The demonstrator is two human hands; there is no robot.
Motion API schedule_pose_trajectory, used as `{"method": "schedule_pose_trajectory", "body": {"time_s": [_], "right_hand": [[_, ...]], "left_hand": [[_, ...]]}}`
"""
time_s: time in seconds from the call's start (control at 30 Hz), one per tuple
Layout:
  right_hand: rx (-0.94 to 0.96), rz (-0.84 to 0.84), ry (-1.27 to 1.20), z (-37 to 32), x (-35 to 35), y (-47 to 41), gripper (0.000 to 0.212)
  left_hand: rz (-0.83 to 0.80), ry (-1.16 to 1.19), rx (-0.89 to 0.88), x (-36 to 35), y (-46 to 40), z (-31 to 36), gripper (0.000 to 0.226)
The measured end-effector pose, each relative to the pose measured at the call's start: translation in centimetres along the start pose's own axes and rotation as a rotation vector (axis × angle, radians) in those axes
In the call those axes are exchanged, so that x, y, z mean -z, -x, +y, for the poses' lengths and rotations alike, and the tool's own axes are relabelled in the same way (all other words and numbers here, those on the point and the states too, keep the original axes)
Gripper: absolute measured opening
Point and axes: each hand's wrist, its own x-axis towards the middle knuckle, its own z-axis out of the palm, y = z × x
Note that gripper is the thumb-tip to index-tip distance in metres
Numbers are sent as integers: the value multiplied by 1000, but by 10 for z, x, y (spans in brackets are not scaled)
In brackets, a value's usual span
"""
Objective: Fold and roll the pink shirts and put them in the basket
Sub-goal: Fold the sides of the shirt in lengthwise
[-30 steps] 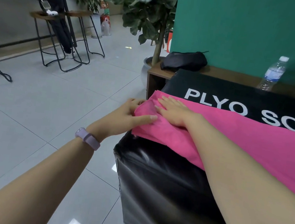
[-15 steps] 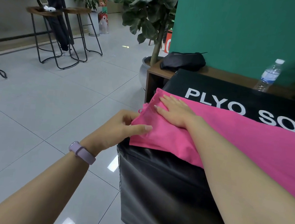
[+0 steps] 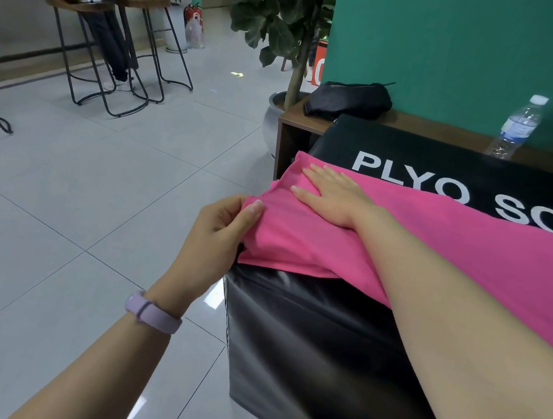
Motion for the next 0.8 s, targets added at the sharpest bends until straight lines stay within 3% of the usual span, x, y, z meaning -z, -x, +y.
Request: {"method": "schedule_pose_trajectory", "body": {"time_s": [0.37, 0.8], "right_hand": [[-2, 16, 5, 0, -2, 0, 82], [5, 33, 10, 2, -4, -1, 82]], "left_hand": [[165, -142, -107, -19, -1, 14, 31], [202, -92, -40, -20, 7, 6, 31]]}}
